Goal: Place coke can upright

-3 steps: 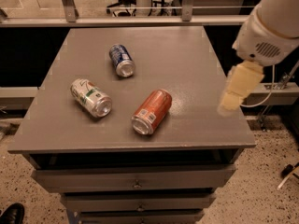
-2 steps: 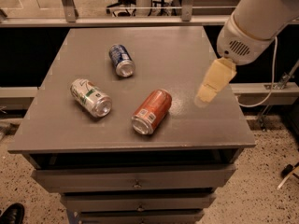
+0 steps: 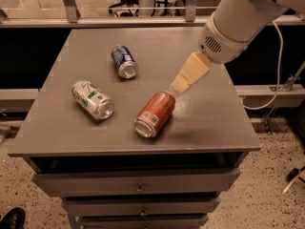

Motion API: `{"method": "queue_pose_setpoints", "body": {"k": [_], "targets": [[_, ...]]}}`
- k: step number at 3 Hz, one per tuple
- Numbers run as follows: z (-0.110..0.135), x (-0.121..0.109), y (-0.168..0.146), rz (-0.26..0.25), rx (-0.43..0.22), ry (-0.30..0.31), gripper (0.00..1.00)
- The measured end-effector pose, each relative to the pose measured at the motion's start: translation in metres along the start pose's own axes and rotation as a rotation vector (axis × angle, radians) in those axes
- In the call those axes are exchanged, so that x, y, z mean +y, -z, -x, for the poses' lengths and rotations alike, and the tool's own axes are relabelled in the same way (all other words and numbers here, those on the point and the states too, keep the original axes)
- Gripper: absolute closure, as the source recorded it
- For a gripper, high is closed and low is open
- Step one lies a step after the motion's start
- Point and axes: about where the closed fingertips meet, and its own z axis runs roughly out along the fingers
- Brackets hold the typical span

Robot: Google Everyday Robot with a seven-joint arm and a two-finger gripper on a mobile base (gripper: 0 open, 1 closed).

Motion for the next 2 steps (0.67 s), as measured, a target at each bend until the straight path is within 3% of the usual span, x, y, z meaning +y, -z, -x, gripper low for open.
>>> {"method": "queue_pose_setpoints", "body": {"k": [1,2], "targets": [[0.0,-0.001,0.001,-0.006,0.0,-0.081,0.0],[0.006,0.016,0.0,0.038,0.002,-0.103,0.0]]}}
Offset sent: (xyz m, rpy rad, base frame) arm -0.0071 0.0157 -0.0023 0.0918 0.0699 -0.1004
